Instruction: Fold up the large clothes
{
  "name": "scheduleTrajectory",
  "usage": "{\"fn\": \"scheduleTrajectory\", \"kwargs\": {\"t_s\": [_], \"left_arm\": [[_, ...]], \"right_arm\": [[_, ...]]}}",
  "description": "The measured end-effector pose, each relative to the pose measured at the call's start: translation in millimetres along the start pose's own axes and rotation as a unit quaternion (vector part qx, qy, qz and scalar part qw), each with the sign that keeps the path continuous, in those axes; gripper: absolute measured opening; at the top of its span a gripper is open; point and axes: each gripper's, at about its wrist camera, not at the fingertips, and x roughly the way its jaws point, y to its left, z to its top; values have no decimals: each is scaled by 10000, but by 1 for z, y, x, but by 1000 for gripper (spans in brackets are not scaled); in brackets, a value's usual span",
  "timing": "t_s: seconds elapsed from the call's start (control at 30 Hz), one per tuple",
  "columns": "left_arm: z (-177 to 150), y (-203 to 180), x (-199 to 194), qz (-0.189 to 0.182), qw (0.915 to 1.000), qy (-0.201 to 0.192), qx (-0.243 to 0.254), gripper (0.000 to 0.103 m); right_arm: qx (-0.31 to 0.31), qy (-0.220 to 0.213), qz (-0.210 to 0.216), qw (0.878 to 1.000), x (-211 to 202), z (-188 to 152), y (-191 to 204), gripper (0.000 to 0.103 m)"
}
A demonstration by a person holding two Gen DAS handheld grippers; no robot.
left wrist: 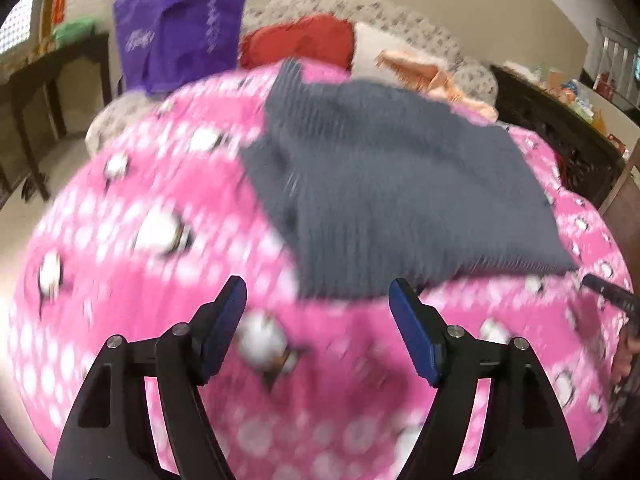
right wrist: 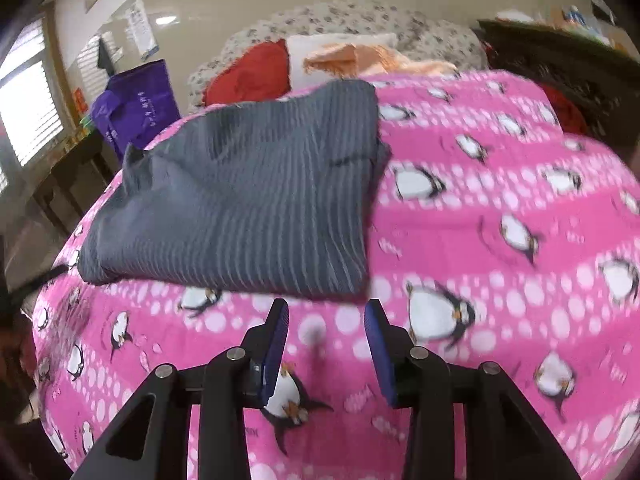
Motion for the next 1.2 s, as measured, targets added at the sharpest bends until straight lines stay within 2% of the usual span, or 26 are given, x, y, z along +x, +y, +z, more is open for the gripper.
{"fn": "scheduleTrajectory", "kwargs": {"t_s": [0.1, 0.17, 0.27, 0.33, 0.5, 0.57, 0.63, 0.7, 0.8, 0.9, 0.93, 1.0, 1.03, 1.07, 1.1, 1.13, 1.2], "left_arm": [[-3, 9, 13, 89, 9999, 100, -61, 74], [5, 10, 21, -151, 9998, 159, -38, 74], [17, -1, 43, -487, 9975, 467, 203, 74], [23, -8, 52, -506, 9969, 442, 398, 74], [27, -11, 58, -676, 9966, 387, 281, 72], [27, -9, 56, -805, 9959, 368, 175, 58], [28, -9, 51, -821, 9961, 331, 45, 39], [29, -8, 46, -833, 9961, 278, -38, 35], [29, -8, 44, -832, 9961, 291, -40, 35], [29, -10, 48, -847, 9959, 315, -32, 46], [29, -11, 50, -858, 9957, 333, -44, 53], [28, -13, 53, -831, 9958, 371, -54, 54], [29, -13, 54, -813, 9960, 369, -95, 44], [29, -12, 53, -789, 9962, 333, -148, 36], [30, -10, 50, -784, 9963, 286, -207, 24], [30, -8, 46, -855, 9957, 252, -263, 17], [30, -7, 39, -938, 9951, 235, -217, 15]], "right_arm": [[-17, 214, 18, 9998, 15, -3, -3, 38], [-113, 307, 104, 9994, 23, 1, -4, 39], [-285, 359, 251, 9986, 33, 8, -5, 41], [-445, 357, 279, 9980, 40, 13, -4, 42], [-951, 379, 386, 9940, 57, 24, 3, 42], [-1077, 314, 450, 9927, 61, 29, 4, 42], [-1004, 227, 563, 9931, 59, 35, 0, 42], [-969, 135, 626, 9932, 51, 36, -4, 42], [-1010, 15, 643, 9928, 38, 34, -11, 43], [-1037, 22, 696, 9922, 37, 35, -14, 43], [-1060, 5, 724, 9917, 38, 36, -12, 43], [-1178, -50, 757, 9901, 41, 39, -4, 43], [-1195, -32, 762, 9899, 43, 40, -1, 37], [-1210, 5, 778, 9896, 45, 40, 1, 23], [-1207, 133, 801, 9894, 48, 41, 3, 18], [-1164, 169, 831, 9896, 48, 40, 2, 13], [-1140, 115, 897, 9894, 39, 41, 3, 11]]}}
